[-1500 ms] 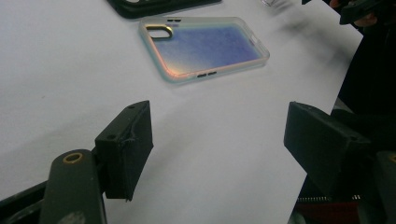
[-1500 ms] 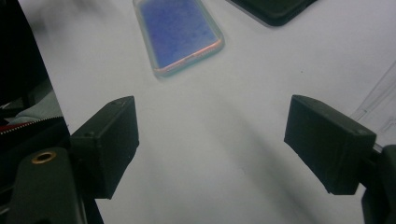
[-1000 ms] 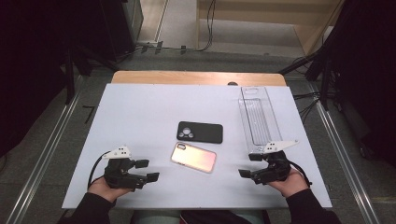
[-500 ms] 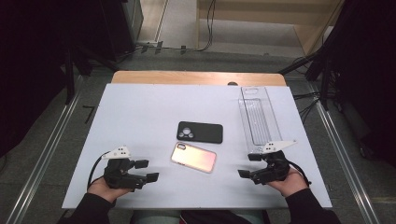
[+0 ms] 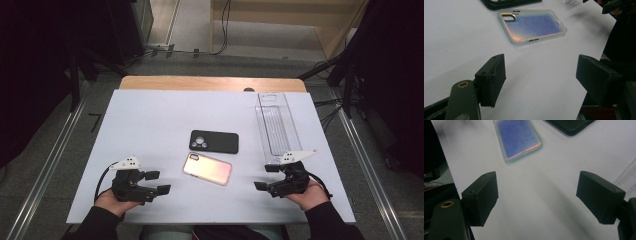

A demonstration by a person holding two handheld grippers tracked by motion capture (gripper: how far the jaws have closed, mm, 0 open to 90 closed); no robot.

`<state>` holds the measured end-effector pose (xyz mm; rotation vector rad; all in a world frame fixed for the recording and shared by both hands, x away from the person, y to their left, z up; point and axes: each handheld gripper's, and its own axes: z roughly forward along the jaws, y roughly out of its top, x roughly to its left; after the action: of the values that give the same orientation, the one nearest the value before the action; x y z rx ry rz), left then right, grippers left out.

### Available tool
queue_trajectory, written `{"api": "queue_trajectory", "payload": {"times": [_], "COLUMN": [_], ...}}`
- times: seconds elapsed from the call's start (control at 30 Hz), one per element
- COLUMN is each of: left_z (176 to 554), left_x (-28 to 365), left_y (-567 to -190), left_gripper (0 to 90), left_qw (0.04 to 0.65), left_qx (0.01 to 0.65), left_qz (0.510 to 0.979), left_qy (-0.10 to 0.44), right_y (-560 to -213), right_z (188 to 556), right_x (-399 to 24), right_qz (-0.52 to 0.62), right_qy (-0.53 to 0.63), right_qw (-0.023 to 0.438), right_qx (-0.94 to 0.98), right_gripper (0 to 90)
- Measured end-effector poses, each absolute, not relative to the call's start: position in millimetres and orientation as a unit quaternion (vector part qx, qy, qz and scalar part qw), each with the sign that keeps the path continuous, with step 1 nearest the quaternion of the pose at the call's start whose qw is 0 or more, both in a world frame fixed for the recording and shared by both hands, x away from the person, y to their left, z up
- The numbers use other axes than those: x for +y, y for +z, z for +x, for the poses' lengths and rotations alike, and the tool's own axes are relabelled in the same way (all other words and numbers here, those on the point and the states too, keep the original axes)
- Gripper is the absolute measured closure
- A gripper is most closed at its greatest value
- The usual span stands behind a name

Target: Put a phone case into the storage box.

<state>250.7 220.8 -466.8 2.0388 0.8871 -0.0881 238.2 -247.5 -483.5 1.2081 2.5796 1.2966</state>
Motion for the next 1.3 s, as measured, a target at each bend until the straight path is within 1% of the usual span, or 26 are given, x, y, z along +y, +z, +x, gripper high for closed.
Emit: {"api": "queue_trajectory", "payload": {"times": [0.37,0.63,0.7,0.9,0.93,0.97,1.07,1.3], "left_z": [251.6,252.6,252.7,252.8,252.9,252.9,253.7,253.4], "left_x": [221.2,221.6,221.7,222.0,222.3,222.3,223.0,221.4], "left_y": [-466.6,-465.3,-465.4,-464.7,-464.7,-464.7,-465.0,-464.9], "left_gripper": [24.2,24.1,24.1,24.0,24.0,23.9,21.3,21.3], "left_qw": [0.442,0.441,0.440,0.440,0.438,0.438,0.435,0.433], "left_qx": [0.361,0.364,0.364,0.367,0.367,0.367,0.372,0.369], "left_qz": [0.820,0.818,0.819,0.818,0.819,0.819,0.818,0.820], "left_qy": [-0.041,-0.050,-0.050,-0.051,-0.049,-0.049,-0.055,-0.058], "right_y": [-479.7,-472.2,-469.4,-464.3,-462.5,-462.1,-459.4,-454.1], "right_z": [243.9,250.0,251.7,256.3,258.1,258.7,261.7,271.6], "right_x": [-245.3,-231.6,-228.2,-223.4,-220.7,-219.2,-211.7,-201.1], "right_qz": [0.383,0.364,0.365,0.367,0.362,0.359,0.347,0.346], "right_qy": [0.418,0.428,0.426,0.426,0.433,0.435,0.424,0.437], "right_qw": [0.002,-0.002,-0.011,-0.009,-0.001,0.000,-0.001,0.001], "right_qx": [0.824,0.827,0.827,0.827,0.826,0.826,0.837,0.831], "right_gripper": [16.0,15.9,15.9,15.9,4.2,0.0,0.0,0.0]}}
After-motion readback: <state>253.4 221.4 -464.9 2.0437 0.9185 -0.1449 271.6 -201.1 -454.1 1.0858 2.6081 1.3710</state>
